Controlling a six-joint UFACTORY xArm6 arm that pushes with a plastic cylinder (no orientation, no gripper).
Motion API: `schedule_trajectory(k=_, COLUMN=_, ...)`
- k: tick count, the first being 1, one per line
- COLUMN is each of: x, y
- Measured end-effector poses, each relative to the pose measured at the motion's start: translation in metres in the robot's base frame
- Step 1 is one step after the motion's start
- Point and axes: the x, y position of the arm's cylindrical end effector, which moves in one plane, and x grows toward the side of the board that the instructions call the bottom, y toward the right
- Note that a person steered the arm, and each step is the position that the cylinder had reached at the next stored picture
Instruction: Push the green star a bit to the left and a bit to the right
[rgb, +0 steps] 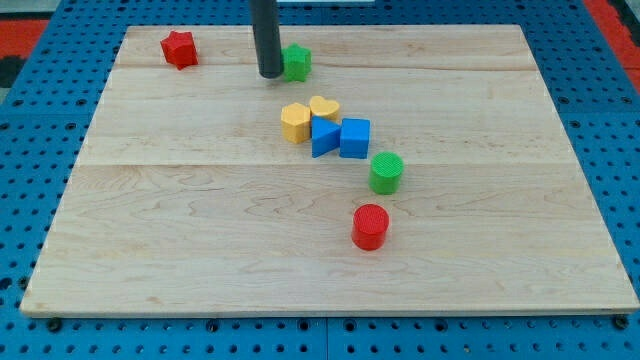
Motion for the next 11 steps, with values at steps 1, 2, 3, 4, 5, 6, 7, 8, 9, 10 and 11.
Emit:
schedule_trajectory(k=1, x=-0.001, y=0.024)
schedule_trajectory(k=2, x=-0.042, y=0.049)
schedule_trajectory(k=3, x=-0.056, y=0.068)
schedule_trajectory(k=4, x=-0.073, y=0.163)
schedule_trajectory(k=5, x=-0.103, y=0.163)
schedule_trajectory(k=6, x=-0.102, y=0.15)
schedule_trajectory(k=7, x=-0.103, y=0.092)
schedule_trajectory(k=8, x=-0.097, y=0.068)
schedule_trajectory(k=9, x=-0.072, y=0.067)
schedule_trajectory(k=10, x=-0.064, y=0.101)
schedule_trajectory(k=11, x=-0.039, y=0.046)
